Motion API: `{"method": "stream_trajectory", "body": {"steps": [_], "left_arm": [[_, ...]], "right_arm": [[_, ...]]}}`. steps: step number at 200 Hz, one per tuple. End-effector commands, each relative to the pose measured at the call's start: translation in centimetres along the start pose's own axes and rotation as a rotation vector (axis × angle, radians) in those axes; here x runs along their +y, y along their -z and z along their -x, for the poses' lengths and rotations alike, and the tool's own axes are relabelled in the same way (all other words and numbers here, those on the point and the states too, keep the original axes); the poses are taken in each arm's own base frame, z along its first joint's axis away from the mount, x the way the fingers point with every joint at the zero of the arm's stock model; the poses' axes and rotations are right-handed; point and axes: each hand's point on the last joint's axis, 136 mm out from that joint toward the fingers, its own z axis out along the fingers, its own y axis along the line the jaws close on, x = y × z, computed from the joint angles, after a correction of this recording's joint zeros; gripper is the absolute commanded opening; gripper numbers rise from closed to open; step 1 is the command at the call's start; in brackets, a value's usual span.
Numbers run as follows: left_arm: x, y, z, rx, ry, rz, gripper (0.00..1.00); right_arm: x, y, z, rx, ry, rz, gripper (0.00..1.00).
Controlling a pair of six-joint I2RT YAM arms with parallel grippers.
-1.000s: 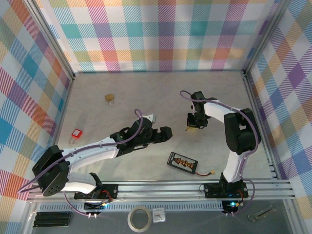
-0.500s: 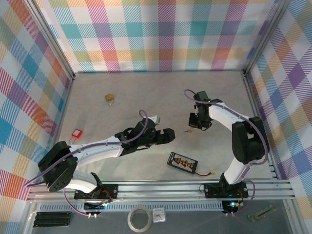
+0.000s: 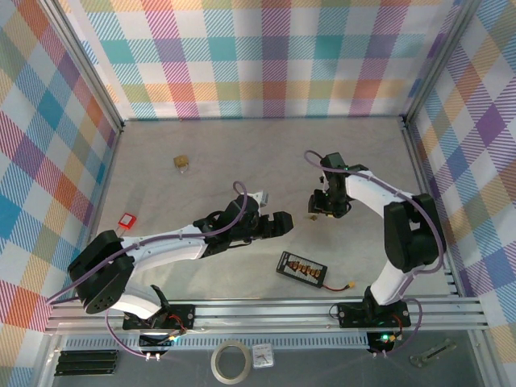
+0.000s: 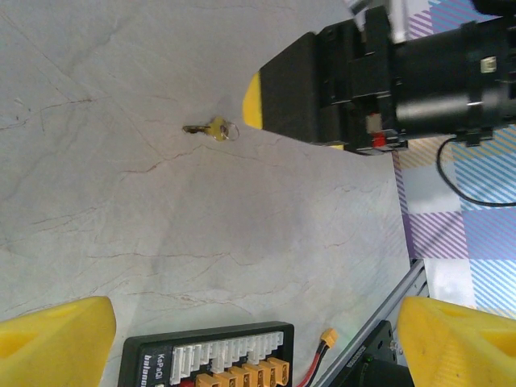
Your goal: Unlock with the key
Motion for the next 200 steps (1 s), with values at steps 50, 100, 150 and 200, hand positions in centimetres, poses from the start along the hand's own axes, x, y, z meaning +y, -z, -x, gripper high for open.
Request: {"method": "stream_trajectory", "body": {"steps": [50,100,150,200], "left_arm": [[-0.9,1.3,0.1,-0.013,-0.027,-0.010,0.90],[-0.6,1.2,0.0,-0.010,-0.029,-0.001,0.90],[-0.3,1.5,-0.1,-0.016,-0.036,0.010,0.90],[0.0,1.7,-0.2,-0.014,-0.038,0.019,0.90]], "right_arm": [[-0.9,-2.5,-0.6,0.095,0.014,-0.099,0.47],[-0.8,-3.1,0.1,0.104,0.013,-0.119,0.42],[-0.4,-4.3,-0.5,0.143,0.036,-0.149,0.31],[-0.6,-4.9,-1.1,0.156,0.023,-0.163,0.13]]}}
